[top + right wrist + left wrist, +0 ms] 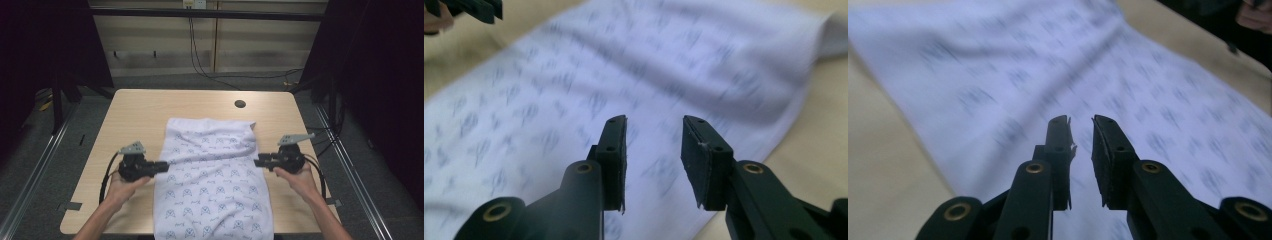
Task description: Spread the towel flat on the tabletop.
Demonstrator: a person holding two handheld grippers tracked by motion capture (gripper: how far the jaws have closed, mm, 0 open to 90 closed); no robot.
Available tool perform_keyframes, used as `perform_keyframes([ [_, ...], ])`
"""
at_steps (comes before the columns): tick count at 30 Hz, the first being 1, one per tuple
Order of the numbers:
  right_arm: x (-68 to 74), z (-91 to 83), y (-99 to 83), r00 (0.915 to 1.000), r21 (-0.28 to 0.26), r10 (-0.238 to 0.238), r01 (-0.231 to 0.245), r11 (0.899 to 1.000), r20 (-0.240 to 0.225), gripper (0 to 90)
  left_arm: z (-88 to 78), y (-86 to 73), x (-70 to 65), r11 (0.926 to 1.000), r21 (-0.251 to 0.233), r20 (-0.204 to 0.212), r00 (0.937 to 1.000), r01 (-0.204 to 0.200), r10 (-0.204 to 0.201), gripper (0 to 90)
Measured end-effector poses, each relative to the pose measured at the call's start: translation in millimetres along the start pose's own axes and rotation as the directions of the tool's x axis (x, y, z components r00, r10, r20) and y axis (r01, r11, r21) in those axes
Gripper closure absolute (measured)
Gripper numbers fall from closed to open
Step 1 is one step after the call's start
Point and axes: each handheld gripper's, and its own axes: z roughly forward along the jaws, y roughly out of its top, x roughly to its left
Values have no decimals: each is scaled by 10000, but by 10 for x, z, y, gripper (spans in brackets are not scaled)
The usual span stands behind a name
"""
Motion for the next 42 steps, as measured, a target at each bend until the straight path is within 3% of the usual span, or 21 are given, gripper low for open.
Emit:
perform_keyframes([
  [3,114,116,-249,9999,836,-112,110,9964,17,616,58,-201,-236,9950,917,457,9983,-404,363,767],
  [5,145,153,-388,9996,1173,-76,45,9931,261,600,119,-340,-323,9858,1594,323,9983,-534,488,741],
  [7,148,155,-457,9992,1353,-128,75,9908,385,606,109,-385,-344,9811,1794,204,9973,-725,700,748],
  [8,152,150,-472,9989,1306,-134,74,9914,449,596,83,-389,-342,9780,1908,-113,9961,-839,877,777],
  [9,162,136,-489,9991,1236,-62,9,9923,424,593,51,-406,-331,9774,1900,-393,9940,-929,1021,830],
  [10,175,126,-503,9991,1177,-14,-37,9930,431,585,13,-442,-299,9822,1759,-413,9964,-651,734,848],
  [13,263,92,-556,9994,1159,-114,75,9932,336,592,-73,-486,-284,9810,1835,-640,9950,-633,762,884],
  [16,391,47,-601,9993,1228,-334,349,9918,-145,646,-160,-564,-286,9824,1787,-342,9975,-541,612,883],
  [18,474,74,-657,9979,1672,-577,620,9840,-306,680,-178,-586,-297,9837,1752,-193,9988,-410,451,876],
  [19,512,76,-684,9959,1620,-871,901,9827,-256,710,-181,-579,-304,9824,1815,-132,9988,-438,470,844],
  [22,539,42,-706,9946,1795,-1040,1025,9784,-10,885,-127,-534,-320,9854,1677,-132,9994,-308,335,676],
  [26,536,-2,-727,9948,1960,-996,1017,9753,-209,897,-16,-458,-292,9865,1534,-319,9975,-571,627,649],
  [29,538,-121,-798,9960,2178,-874,892,9719,-182,898,23,-436,-323,9813,1740,-150,9962,-825,864,727],
  [33,552,-221,-880,9960,2294,-722,823,9698,-523,897,18,-454,-383,9741,2048,295,9954,-956,915,843],
  [38,640,-264,-939,9909,2498,-709,977,9634,-1143,897,-48,-537,-478,9698,2307,705,9954,-790,643,900],
  [40,661,-263,-941,9888,2532,-804,1104,9611,-1259,898,-67,-566,-511,9713,2259,668,9959,-743,606,900],
  [42,662,-241,-928,9852,2551,-879,1237,9590,-1473,898,-97,-575,-556,9708,2245,330,9964,-841,787,900],
])
